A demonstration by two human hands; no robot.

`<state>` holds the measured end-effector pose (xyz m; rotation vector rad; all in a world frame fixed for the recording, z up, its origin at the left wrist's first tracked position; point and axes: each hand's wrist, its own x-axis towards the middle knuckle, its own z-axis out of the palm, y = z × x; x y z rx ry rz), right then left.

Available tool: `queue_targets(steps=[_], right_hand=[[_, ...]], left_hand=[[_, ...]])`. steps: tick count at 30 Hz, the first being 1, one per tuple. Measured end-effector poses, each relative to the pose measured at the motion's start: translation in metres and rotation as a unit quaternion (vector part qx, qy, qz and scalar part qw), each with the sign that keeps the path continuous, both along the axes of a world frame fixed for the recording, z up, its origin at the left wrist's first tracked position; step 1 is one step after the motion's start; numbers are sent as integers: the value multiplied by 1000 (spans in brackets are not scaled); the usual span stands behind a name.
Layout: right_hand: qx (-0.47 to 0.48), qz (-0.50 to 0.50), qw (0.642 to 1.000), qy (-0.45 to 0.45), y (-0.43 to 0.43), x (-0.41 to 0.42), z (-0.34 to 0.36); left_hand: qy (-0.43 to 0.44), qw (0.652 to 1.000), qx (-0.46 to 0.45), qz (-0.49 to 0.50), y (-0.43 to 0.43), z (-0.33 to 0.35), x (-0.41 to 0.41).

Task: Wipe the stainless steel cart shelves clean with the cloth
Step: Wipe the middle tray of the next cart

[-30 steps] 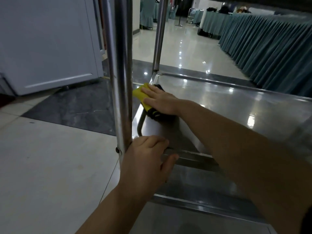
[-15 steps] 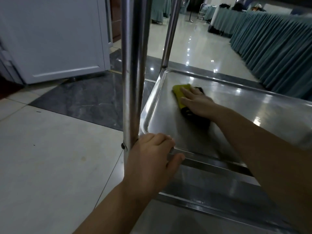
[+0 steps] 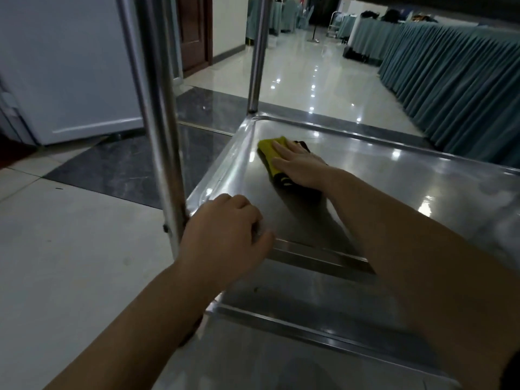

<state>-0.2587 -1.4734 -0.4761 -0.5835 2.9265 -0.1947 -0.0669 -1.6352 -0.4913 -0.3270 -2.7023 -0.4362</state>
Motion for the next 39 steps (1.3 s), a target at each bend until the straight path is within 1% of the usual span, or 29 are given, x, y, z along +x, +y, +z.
queue_targets(steps=[2, 4, 7, 10, 16, 20, 22, 26, 29, 34, 39], right_hand=[[13, -10, 1000, 0, 41, 2, -1], [-2, -60, 998, 2, 85, 5, 1], [-18, -114, 993, 17, 155, 14, 3], [-25, -164, 986, 16, 228, 24, 5], [-29, -279, 960, 25, 365, 64, 9], [1, -348, 938, 13, 443, 89, 7], [-3, -389, 921, 19, 466, 103, 8], [-8, -434, 900, 32, 466, 128, 11], [-12, -454, 891, 14, 442, 134, 11], [-4, -392, 920, 22, 364, 122, 11], [-15, -298, 954, 8, 238, 88, 9]], left_hand=[[10, 1000, -11, -9, 20, 1, -6], [21, 999, -3, -27, 46, 5, -11], [4, 997, 1, -73, 94, 10, -19], [12, 994, -20, -105, 146, 11, -27], [11, 985, -61, -161, 243, 14, -31], [6, 981, -65, -184, 281, 15, -28], [10, 978, -74, -194, 291, 14, -28], [13, 978, -76, -196, 296, 9, -29], [7, 979, -61, -192, 284, 8, -27], [9, 986, -50, -160, 230, 4, -23], [-2, 994, -13, -107, 152, -3, -10]])
